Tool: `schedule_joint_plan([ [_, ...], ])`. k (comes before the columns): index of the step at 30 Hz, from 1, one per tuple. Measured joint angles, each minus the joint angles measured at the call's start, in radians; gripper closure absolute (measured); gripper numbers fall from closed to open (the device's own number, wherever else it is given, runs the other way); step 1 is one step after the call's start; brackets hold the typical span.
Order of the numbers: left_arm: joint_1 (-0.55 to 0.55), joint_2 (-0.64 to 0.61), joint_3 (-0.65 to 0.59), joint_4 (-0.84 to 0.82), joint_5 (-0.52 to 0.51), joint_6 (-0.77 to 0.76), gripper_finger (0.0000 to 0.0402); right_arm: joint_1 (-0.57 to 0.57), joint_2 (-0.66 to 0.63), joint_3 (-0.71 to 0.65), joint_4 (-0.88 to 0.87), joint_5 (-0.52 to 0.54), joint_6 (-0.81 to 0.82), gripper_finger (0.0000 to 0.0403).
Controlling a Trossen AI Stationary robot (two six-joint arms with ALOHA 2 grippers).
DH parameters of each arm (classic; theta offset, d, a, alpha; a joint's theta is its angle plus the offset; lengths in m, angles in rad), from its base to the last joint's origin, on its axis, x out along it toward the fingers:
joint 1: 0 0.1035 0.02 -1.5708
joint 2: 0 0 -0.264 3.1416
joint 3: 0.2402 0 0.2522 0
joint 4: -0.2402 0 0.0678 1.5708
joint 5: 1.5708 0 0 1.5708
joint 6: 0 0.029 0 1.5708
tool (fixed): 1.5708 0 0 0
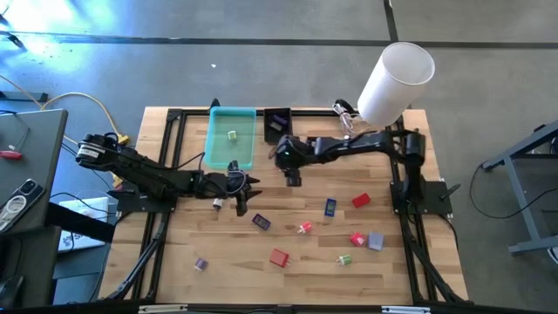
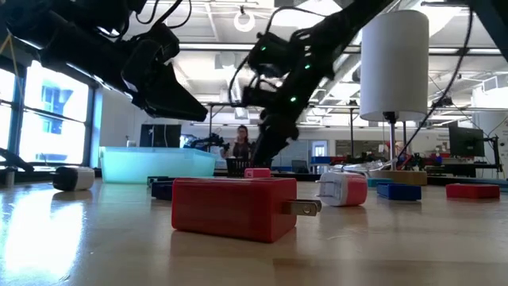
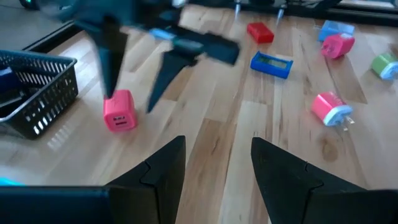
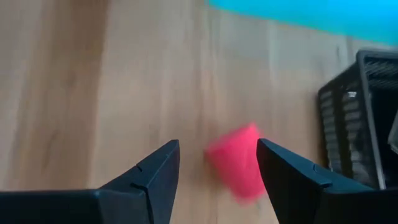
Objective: Pick & Place Office items
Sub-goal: Put the top pink charger adapter into the green bin
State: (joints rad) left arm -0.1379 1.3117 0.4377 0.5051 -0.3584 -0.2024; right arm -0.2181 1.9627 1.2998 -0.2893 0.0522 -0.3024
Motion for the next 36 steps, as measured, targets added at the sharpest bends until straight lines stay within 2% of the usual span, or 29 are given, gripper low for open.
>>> schedule_joint_plan([
  [4, 0.000, 0.000, 0.000, -0.020, 0.000, 0.000, 0.0224, 0.001, 0.038, 0.077, -0.070, 0.011, -0.033, 0.0199],
  [12, -0.003, 0.000, 0.000, -0.041, 0.025, 0.000, 0.0224, -0.008, 0.036, 0.153, -0.190, 0.023, -0.075, 0.0199],
  [16, -0.003, 0.000, 0.000, -0.047, 0.063, 0.000, 0.0224, -0.026, 0.035, 0.156, -0.202, 0.025, -0.117, 0.0199],
  [22, -0.003, 0.000, 0.000, -0.075, 0.102, -0.007, 0.0224, -0.059, 0.035, 0.156, -0.223, -0.011, -0.089, 0.0199],
  [36, -0.022, 0.000, 0.000, -0.079, 0.106, -0.046, 0.0224, -0.067, 0.042, 0.156, -0.224, -0.031, -0.095, 0.0199],
])
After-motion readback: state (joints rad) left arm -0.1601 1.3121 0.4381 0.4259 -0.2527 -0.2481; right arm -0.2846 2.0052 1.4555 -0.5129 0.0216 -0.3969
